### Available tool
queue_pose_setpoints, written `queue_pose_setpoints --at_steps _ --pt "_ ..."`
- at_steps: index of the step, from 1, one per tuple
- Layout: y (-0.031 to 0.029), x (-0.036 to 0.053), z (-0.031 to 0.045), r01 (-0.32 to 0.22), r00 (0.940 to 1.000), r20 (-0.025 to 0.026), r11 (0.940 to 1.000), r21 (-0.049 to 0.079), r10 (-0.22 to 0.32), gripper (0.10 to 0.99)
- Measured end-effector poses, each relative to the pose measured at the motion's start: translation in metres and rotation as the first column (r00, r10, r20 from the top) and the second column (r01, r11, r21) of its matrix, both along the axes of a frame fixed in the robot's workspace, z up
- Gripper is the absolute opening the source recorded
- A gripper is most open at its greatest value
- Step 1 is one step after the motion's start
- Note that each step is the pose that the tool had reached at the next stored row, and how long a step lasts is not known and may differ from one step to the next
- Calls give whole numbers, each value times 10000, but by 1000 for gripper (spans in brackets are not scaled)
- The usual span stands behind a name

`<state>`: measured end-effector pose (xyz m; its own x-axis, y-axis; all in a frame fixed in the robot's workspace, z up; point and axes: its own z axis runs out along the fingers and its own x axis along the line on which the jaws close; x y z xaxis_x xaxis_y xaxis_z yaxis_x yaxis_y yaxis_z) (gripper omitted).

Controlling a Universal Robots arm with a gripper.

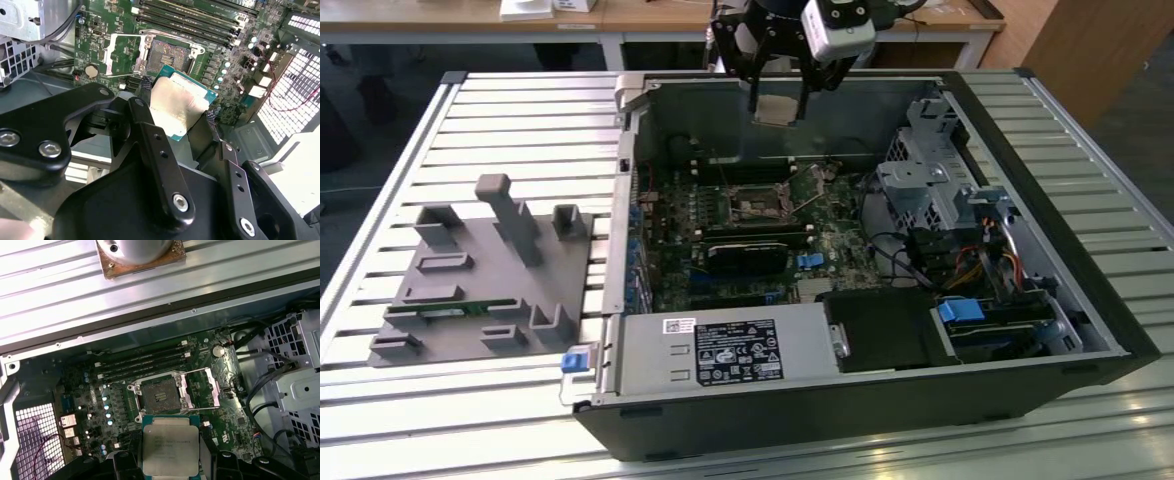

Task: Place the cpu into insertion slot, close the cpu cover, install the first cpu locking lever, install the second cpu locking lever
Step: 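Place the cpu into insertion slot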

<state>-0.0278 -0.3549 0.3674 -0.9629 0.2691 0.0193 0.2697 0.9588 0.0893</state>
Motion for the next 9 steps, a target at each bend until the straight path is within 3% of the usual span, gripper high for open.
queue_pose_setpoints --at_steps 9 --pt "0 -2 0 99 10000 0 10000 0 -99 541"
